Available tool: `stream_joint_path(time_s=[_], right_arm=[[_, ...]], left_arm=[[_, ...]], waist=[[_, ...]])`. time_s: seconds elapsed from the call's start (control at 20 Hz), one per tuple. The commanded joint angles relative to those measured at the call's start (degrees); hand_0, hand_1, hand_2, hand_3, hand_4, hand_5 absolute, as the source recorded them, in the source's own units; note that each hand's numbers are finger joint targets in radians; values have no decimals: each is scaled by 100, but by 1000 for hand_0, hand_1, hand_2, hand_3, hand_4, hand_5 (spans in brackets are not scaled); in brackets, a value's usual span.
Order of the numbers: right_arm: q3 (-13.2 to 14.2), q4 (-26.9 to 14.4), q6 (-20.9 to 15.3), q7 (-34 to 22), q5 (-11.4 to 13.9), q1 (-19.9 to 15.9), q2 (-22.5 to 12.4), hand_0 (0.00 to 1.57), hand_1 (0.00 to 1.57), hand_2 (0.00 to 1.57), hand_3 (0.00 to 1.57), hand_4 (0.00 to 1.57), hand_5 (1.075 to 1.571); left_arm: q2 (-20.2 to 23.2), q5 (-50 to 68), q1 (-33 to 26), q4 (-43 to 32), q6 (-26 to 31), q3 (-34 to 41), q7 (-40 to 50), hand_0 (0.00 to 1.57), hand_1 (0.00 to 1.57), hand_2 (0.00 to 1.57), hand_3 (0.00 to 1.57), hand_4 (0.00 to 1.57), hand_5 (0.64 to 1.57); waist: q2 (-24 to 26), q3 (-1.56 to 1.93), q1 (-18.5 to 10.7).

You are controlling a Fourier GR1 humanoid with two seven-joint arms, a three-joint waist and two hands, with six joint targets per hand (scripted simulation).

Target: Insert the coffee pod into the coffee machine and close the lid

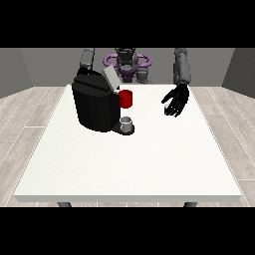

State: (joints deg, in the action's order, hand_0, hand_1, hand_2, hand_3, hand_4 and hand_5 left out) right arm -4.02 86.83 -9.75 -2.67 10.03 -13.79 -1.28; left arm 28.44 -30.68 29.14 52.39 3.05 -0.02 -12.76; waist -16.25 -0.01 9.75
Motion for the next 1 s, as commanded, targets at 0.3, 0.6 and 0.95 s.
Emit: stream_joint_path(time_s=[0.3, 0.6, 0.95], right_arm=[[-137, -426, -34, 179, 148, -38, 125, 0, 0, 0, 0, 0, 1571], [58, -827, 165, 458, -75, -87, 92, 0, 0, 0, 0, 0, 1571], [115, -942, 226, 400, -127, 31, -74, 0, 0, 0, 0, 0, 1571]], left_arm=[[-3, -1170, 304, -731, -351, -555, 6, 826, 826, 998, 857, 340, 1571], [203, -1491, 567, -1100, 33, -630, -151, 789, 789, 960, 845, 392, 1571], [-92, -1697, 713, -1583, -308, -492, -537, 1124, 1124, 1198, 1089, 394, 1571]], waist=[[4, 1, 49], [39, 1, -46], [200, 0, -37]])
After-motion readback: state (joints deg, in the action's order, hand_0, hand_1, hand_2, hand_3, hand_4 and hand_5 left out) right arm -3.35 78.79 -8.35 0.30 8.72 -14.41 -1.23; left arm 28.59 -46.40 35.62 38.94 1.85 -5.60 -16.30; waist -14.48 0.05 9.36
